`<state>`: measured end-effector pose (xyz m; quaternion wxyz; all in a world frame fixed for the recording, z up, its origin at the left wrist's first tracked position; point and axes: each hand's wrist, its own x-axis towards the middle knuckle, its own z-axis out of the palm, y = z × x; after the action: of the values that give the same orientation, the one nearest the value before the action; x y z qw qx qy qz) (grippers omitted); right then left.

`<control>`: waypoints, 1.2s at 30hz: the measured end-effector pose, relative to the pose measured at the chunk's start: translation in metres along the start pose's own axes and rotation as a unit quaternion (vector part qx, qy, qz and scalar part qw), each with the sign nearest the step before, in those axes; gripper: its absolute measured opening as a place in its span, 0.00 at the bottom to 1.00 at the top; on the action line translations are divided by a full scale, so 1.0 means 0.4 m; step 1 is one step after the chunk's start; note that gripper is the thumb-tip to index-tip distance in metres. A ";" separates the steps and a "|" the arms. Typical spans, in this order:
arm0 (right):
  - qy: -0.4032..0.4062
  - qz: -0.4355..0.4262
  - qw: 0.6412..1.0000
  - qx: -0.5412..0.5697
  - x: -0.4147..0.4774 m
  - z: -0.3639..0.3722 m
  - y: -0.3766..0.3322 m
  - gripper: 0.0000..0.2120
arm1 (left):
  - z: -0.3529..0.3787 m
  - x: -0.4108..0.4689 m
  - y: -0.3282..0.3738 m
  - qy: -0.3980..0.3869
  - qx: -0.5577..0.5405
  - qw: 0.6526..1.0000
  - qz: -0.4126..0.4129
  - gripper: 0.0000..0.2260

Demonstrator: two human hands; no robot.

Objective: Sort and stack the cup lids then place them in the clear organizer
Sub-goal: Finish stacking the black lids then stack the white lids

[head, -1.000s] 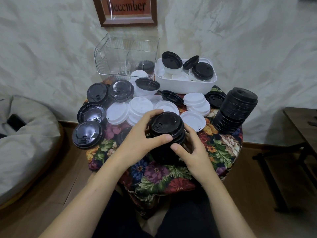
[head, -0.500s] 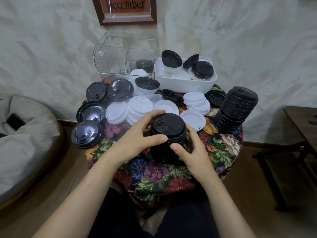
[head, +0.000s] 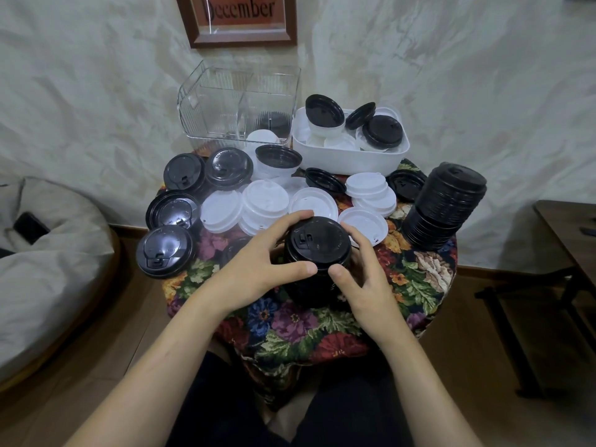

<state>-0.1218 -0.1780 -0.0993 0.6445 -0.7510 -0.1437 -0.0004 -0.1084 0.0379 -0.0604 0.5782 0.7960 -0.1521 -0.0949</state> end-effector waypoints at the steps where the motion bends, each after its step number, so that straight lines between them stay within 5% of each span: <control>1: 0.001 0.002 1.000 -0.003 0.000 0.000 0.001 0.39 | 0.000 0.000 0.000 0.001 0.002 1.000 0.000 0.33; 26: -0.047 0.031 0.997 -0.054 0.013 -0.014 -0.033 0.33 | 0.009 -0.021 -0.022 -0.004 0.028 1.000 -0.007 0.38; 36: -0.058 0.037 0.995 -0.078 0.019 -0.014 -0.055 0.31 | 0.012 -0.049 -0.026 0.081 0.188 0.979 0.020 0.34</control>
<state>-0.1181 -0.1790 -0.0755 0.5742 -0.8025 -0.1527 0.0554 -0.1270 0.0434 -0.0724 0.4301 0.8925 -0.1353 0.0119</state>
